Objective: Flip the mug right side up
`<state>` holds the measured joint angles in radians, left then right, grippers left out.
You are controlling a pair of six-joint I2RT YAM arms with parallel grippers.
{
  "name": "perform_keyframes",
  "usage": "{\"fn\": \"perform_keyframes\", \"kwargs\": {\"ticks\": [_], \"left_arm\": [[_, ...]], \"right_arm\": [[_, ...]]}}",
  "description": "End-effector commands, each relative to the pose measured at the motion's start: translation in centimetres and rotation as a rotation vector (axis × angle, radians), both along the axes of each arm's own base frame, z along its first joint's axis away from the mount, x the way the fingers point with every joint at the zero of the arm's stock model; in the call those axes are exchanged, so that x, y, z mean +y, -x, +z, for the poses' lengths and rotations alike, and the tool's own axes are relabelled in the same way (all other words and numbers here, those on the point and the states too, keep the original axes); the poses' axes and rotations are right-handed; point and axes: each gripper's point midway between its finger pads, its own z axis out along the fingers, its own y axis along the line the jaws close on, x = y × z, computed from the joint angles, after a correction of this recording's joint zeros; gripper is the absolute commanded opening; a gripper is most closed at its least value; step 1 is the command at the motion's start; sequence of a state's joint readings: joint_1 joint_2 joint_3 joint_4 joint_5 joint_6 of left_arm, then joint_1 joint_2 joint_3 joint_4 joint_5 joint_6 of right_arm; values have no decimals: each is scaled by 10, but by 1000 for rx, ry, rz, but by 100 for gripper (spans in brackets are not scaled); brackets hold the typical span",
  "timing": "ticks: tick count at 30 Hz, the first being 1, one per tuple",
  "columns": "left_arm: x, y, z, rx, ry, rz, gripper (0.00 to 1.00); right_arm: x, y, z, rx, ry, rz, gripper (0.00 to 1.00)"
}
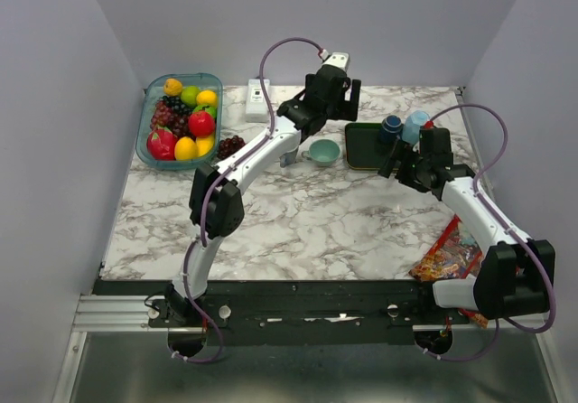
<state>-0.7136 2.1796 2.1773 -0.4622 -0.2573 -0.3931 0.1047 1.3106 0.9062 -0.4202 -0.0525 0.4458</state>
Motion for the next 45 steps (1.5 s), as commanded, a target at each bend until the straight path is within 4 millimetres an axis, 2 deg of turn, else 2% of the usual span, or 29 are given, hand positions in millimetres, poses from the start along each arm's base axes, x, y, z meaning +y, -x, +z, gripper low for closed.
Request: {"fn": "perform_keyframes", "kwargs": {"ticks": [1,2,3,8,9,10,11,12,14,16,17,18,20,21,25,27,32,34,35,38,45], "left_arm": [[-7,-24,46,-166,82,-69,99],[-6,-23,43,-159,91,-80,99],[-4,-23,55,-182,116,-108,99],[8,-27,56,-201,95,-157,99],[14,-24,58,-184,94,-155,99],[24,-27,60,-179,98,-157,99],[30,-25,53,-161,80,-161,99],[37,-20,59,-160,76,-178,99],[58,-22,49,-131,56,-138,99],[69,-20,52,-124,69,-128,99],[74,-18,48,-111,68,-135,99],[77,-15,53,-117,66,-137,99],[82,-11,50,-116,37,-139,99],[86,-9,54,-123,33,-130,99],[89,-3,46,-100,38,-135,99],[89,-1,40,-80,43,-137,99],[85,1,31,-50,81,-151,99],[85,-1,31,-43,102,-147,99],[86,-2,31,-40,110,-147,99],[86,-3,33,-41,131,-155,99],[92,0,35,-37,140,-162,99]], "right_arm": [[-5,-14,28,-69,30,-9,91],[-7,-16,37,-68,33,-16,91],[-8,-15,42,-63,34,-29,91],[-18,-30,66,-142,57,-91,91],[-20,-37,74,-160,61,-108,91],[-21,-42,72,-146,64,-116,91],[-25,-43,71,-120,72,-138,91],[-32,-50,82,-138,87,-177,91],[-40,-58,78,-117,107,-201,91],[-50,-69,85,-130,112,-238,91],[-56,-74,77,-105,110,-255,91],[-58,-77,76,-94,94,-263,90],[-63,-83,78,-87,94,-267,89],[-65,-86,72,-74,109,-264,89],[-71,-92,57,-26,139,-274,87],[-75,-90,54,-3,153,-290,84],[-86,-81,30,96,197,-368,79],[-95,-80,28,115,217,-436,75],[-98,-76,19,154,233,-457,74],[-106,-75,11,191,247,-543,73],[-109,-86,-6,210,234,-642,72]]}}
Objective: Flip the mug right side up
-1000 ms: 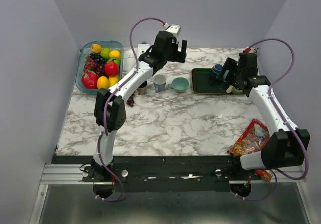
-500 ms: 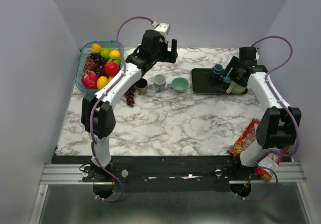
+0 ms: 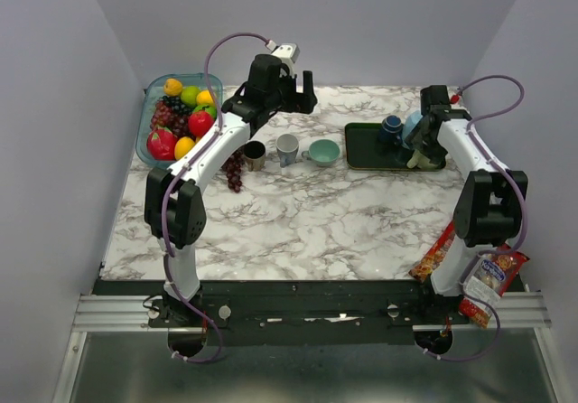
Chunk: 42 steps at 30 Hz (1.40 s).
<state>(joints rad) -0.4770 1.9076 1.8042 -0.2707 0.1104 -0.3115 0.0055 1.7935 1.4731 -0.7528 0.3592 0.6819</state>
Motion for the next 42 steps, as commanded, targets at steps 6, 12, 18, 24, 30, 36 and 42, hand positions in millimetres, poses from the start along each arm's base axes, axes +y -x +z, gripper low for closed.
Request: {"fn": "perform_keyframes", "kwargs": {"ticks": [6,12,18,24,30,36,42], "left_arm": [[8,10,8,-8,14,-29,99],[19,14,5,-2,-13,-21,99],[28,19,-4,16,-45,-20,99],[35,21,-9,26,-55,-14,99],[41,20,-12,33,-53,0,99],[44,18,-12,31,-42,5,99],[45,17,-13,32,-36,7,99]], "right_arm": [[-15,-6,-20,42,30,-208,72],[-14,-5,-39,78,15,-259,64],[-18,-2,-47,89,35,-289,61],[-21,-5,-45,84,50,-292,61],[-21,-10,-45,83,55,-283,61],[-37,-15,-44,74,50,-302,48],[-36,-19,-44,72,45,-277,22]]}}
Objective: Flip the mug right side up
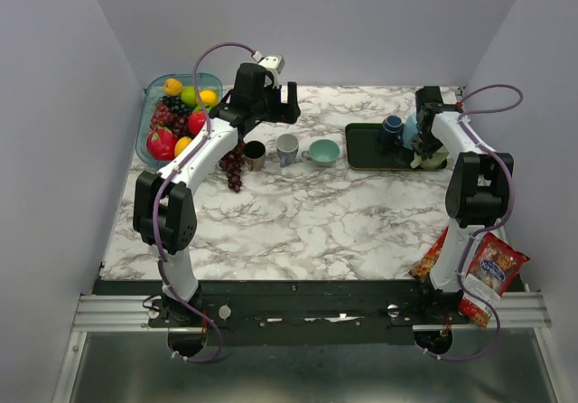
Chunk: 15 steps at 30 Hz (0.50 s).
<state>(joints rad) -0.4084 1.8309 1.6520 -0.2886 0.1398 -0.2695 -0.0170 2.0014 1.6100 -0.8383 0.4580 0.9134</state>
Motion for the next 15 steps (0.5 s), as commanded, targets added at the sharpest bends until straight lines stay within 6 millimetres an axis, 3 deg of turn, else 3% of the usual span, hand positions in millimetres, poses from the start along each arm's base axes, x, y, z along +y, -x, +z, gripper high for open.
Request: {"fn": "perform_keyframes", "kwargs": {"ticks": [1,3,4,10,14,15], "left_arm": [[2,5,19,-35,27,-17,99],[2,5,20,-36,31,-16,99],[2,5,20,-37,33,-16,99],[1,6,21,-39,41,-25,99],[-4,12,24,-44,64,-57,99],[-5,13,25,-44,73,-64,99]], "right_arm": [[-16,-2,-2,14,40,-18,17],[-15,-2,-1,14,40,-15,3],[-16,-1,-2,18,42,-13,1],[-13,-1,2,-1,31,12,1],[-8,-2,16,-62,14,40,0],[-7,-6,30,-107,13,50,0]]}}
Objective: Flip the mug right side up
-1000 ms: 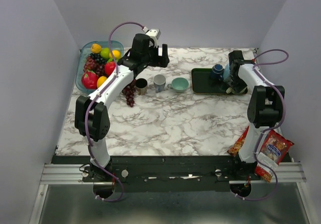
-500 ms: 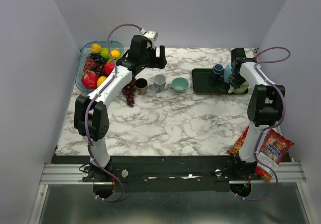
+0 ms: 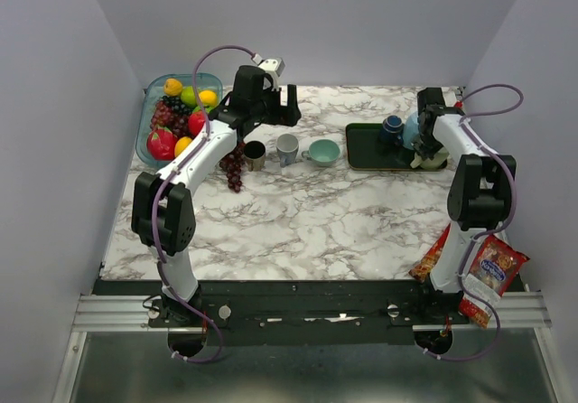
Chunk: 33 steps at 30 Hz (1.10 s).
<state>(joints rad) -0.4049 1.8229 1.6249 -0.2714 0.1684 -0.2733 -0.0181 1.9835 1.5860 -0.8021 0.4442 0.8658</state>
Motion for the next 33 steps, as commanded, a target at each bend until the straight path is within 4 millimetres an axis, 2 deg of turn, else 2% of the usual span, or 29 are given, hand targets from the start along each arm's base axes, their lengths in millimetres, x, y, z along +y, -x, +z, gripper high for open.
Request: {"fn": "perform_keyframes", "kwargs": {"ticks": [1,3,6,10,12,13,14,15,17,20,22,23,25,27,28,31,33], "left_arm": [[-4,8,30,-52,63,-45,99],[-8,8,33,-49,80,-54,99],[-12,8,40,-56,103,-71,99],[-21,10,50,-42,158,-99,99],[-27,12,66,-60,183,-128,99],[-31,15,66,-40,192,-152,99],[-33,17,68,-30,204,-166,99],[-36,18,79,-40,221,-181,99],[-43,22,84,-29,248,-217,99],[-54,28,99,-22,327,-266,99],[-62,29,107,-3,408,-287,99],[-66,31,110,4,437,-305,99],[-79,37,118,44,539,-361,99],[-88,46,120,86,613,-423,99],[-94,48,132,86,688,-449,99],[-105,56,146,73,797,-547,99],[-115,66,154,132,866,-585,99]], "right_arm": [[-6,-5,33,-111,1,18,0],[-4,-4,49,-147,-5,35,0],[3,0,61,-172,-36,72,0],[25,11,91,-258,-135,137,0],[35,11,107,-324,-175,170,0],[45,14,110,-347,-221,201,1],[50,14,131,-416,-234,227,0],[55,15,140,-447,-254,246,0],[68,18,162,-522,-300,301,1],[94,13,192,-645,-397,421,0],[113,17,210,-699,-483,492,0],[119,14,224,-762,-498,533,1],[134,18,235,-793,-574,584,1],[141,15,249,-847,-598,624,0],[146,16,254,-863,-625,647,0],[154,11,276,-942,-640,700,0],[160,10,294,-1004,-656,749,1]]}}
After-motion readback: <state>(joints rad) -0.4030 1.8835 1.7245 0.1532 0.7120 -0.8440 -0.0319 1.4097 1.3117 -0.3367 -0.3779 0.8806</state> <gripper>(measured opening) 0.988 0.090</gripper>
